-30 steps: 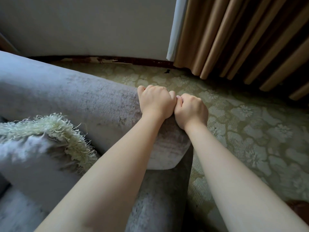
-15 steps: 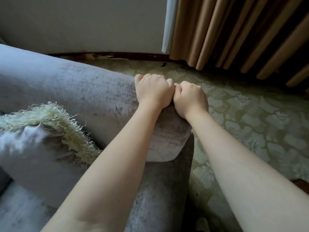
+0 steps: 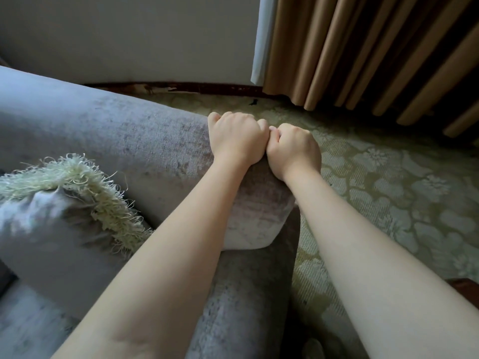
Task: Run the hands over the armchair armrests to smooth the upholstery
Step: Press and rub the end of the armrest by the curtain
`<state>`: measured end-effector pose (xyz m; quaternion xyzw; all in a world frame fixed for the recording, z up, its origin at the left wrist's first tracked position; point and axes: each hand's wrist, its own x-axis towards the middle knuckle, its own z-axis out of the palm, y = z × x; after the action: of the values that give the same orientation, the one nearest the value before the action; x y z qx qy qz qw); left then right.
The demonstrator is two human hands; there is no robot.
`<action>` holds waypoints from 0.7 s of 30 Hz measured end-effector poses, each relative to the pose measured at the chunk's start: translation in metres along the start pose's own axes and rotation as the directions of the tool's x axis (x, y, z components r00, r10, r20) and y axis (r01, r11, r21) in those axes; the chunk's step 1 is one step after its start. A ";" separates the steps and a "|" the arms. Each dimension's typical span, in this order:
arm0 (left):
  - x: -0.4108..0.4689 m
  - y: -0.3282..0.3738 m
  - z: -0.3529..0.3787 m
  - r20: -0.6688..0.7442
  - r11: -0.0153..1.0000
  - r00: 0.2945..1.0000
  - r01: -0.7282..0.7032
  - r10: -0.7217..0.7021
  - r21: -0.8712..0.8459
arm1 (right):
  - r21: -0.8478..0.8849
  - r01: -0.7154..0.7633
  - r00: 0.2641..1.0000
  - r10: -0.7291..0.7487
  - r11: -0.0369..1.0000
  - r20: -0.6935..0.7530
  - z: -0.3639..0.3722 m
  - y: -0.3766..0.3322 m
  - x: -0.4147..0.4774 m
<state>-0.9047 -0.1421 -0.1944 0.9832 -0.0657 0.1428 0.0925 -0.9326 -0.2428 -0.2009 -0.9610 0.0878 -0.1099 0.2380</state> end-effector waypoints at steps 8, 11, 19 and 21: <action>-0.001 -0.001 -0.010 0.101 0.996 0.993 -0.065 0.059 0.056 | -0.006 -0.028 0.997 0.028 1.000 0.073 -0.008 -0.006 -0.001; -0.013 -0.002 -0.013 0.090 0.995 0.993 -0.077 0.071 0.066 | 0.019 -0.025 0.997 0.023 1.000 0.069 -0.015 -0.004 -0.015; -0.025 0.011 -0.005 0.051 0.999 0.998 -0.045 0.045 -0.017 | -0.002 -0.067 0.998 0.067 0.998 0.005 -0.014 0.010 -0.026; -0.025 0.010 -0.004 0.040 0.999 0.998 -0.046 0.046 -0.019 | -0.008 -0.057 0.998 0.057 0.998 -0.014 -0.012 0.011 -0.027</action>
<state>-0.9314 -0.1489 -0.1968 0.9833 -0.0915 0.1242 0.0968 -0.9630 -0.2519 -0.2004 -0.9584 0.1171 -0.1091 0.2362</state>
